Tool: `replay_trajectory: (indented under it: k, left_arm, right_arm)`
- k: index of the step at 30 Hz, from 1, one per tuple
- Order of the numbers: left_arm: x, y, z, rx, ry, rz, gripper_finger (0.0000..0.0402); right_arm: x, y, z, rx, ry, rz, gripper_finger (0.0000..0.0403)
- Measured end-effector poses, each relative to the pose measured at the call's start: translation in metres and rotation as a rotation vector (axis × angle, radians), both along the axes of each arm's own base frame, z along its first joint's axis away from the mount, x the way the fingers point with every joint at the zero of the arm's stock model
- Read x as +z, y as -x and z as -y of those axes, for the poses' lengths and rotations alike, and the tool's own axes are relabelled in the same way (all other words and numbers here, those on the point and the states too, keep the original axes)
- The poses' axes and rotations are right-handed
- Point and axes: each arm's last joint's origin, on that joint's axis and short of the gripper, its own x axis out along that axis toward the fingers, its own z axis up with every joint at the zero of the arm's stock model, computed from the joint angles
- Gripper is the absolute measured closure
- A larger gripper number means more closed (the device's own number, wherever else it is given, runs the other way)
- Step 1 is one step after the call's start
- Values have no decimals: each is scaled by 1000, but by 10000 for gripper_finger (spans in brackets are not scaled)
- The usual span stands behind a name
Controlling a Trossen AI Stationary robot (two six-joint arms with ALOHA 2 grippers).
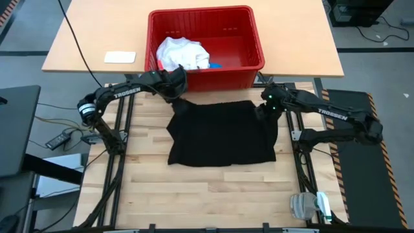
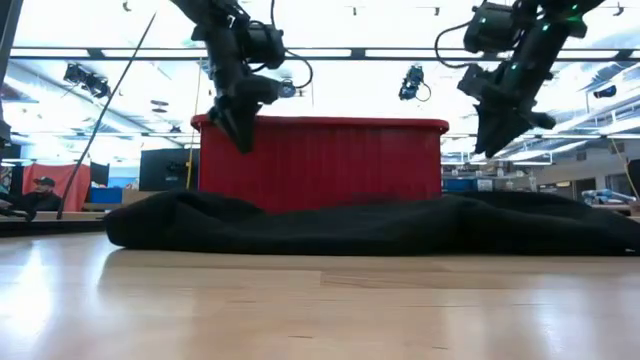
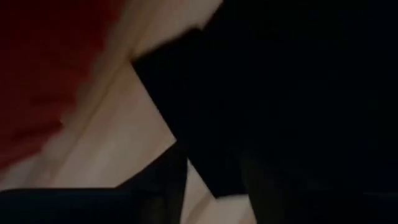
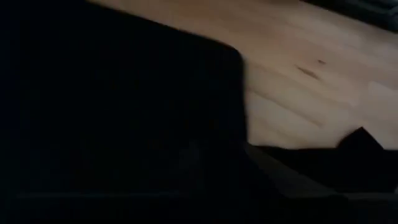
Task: Fold laundry
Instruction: Fold the black shirt
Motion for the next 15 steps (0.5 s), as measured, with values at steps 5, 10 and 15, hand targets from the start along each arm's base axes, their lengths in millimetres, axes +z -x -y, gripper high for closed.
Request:
replay_trajectory:
  k: [5, 10, 15]
  left_arm:
    - [1, 0, 13, -51, 53, -28, 189]
    - [1, -6, 38, -159, 168, -3, 159]
    - [-14, 3, 92, -308, 192, -47, 160]
  right_arm:
    - [2, 14, -11, -27, -43, -63, 221]
    - [2, 24, -29, 173, -174, -114, 195]
    - [-3, 25, -57, 448, -224, -133, 198]
